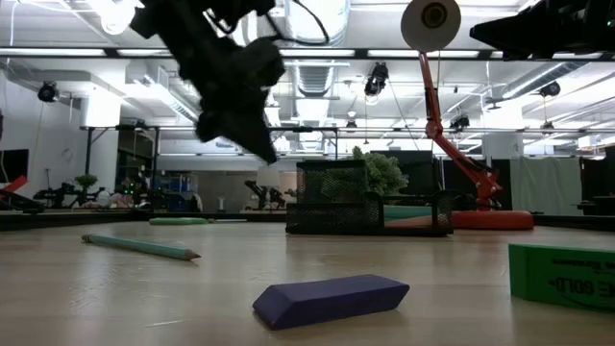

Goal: Pick and place office supplies into organizer
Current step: Put the left blue binder clip into the black desk organizer

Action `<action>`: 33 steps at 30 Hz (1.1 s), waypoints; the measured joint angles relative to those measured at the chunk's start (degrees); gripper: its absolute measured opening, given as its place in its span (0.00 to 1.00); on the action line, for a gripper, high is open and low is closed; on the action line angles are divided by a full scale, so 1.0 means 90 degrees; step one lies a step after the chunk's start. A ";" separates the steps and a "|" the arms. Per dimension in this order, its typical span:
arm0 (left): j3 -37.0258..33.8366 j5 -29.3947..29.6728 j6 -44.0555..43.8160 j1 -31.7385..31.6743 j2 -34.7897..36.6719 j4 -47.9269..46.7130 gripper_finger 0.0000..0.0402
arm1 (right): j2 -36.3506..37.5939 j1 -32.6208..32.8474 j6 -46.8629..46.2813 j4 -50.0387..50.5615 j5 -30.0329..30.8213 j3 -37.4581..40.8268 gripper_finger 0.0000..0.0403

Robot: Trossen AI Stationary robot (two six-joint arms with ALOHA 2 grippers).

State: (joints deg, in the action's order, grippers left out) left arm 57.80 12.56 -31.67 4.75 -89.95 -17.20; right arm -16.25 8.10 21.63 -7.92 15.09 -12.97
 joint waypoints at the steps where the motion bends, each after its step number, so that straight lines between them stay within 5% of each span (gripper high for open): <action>1: 0.0000 0.0004 0.0131 -0.0050 0.0000 0.0198 0.00 | -0.0001 0.0000 0.0002 0.0000 0.0000 0.0000 0.13; 12: -0.0007 0.0018 0.0911 -0.0519 -0.0476 0.1167 0.00 | 0.0009 -0.0002 0.0003 0.0022 0.0012 0.0000 0.13; 33: 0.0470 0.0165 0.0943 -0.0769 -0.1481 0.1217 0.00 | 0.0005 -0.0002 0.0051 0.0024 0.0016 0.0002 0.13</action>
State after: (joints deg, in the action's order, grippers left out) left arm 62.03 14.04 -23.18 -2.17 -103.28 -6.25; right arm -16.21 8.08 22.09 -7.70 15.24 -12.95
